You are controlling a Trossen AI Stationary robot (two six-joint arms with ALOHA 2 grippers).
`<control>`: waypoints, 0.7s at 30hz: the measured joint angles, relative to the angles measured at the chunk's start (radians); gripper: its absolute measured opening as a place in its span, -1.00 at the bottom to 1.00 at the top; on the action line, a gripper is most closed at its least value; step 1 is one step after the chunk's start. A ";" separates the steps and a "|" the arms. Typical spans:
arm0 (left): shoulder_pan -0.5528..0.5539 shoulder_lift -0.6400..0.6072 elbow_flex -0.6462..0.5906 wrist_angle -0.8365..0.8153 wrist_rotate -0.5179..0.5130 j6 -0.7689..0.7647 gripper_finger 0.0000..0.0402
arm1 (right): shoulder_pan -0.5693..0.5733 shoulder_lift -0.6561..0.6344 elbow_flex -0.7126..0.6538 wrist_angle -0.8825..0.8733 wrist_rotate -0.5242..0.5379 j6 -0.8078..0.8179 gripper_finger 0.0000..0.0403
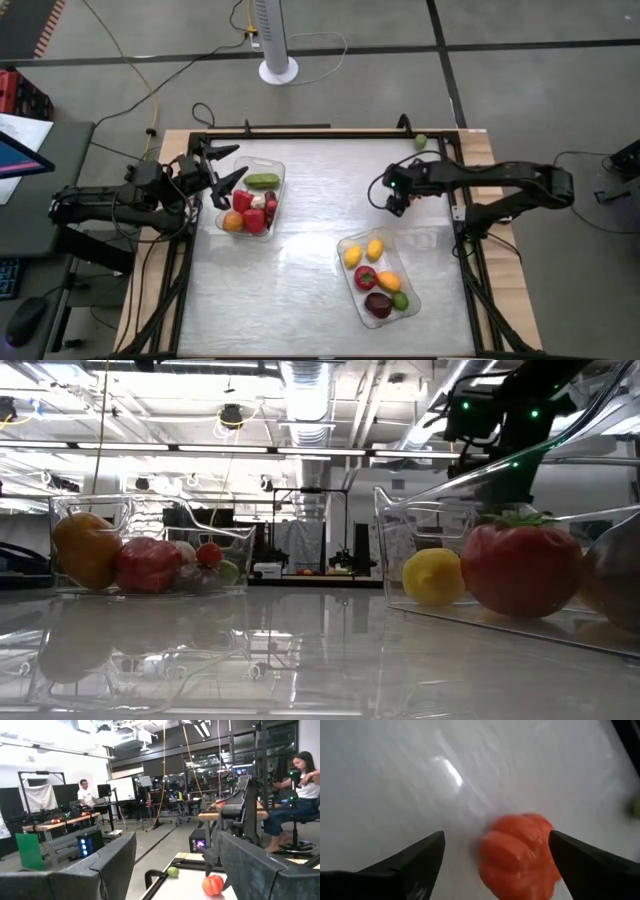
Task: Sort produce into baskets
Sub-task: Put the orange squash into the right transparent bin
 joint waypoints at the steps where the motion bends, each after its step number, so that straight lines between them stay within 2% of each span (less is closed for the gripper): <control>1: 0.000 0.000 0.000 0.000 0.000 0.000 0.32 | 0.003 0.008 0.000 -0.014 0.023 0.019 0.89; 6: 0.000 0.000 0.000 0.000 0.000 0.008 0.32 | 0.034 0.046 -0.001 -0.084 0.181 0.080 0.89; 9: 0.000 0.000 0.000 -0.001 0.000 0.008 0.32 | 0.059 0.080 -0.001 -0.097 0.237 0.102 0.89; 17: 0.000 0.000 0.000 -0.012 0.000 0.007 0.32 | 0.062 0.251 -0.003 -0.108 0.258 0.146 0.89; 21: 0.000 0.000 0.000 -0.012 0.000 0.007 0.32 | 0.043 0.337 0.002 -0.091 0.254 0.164 0.82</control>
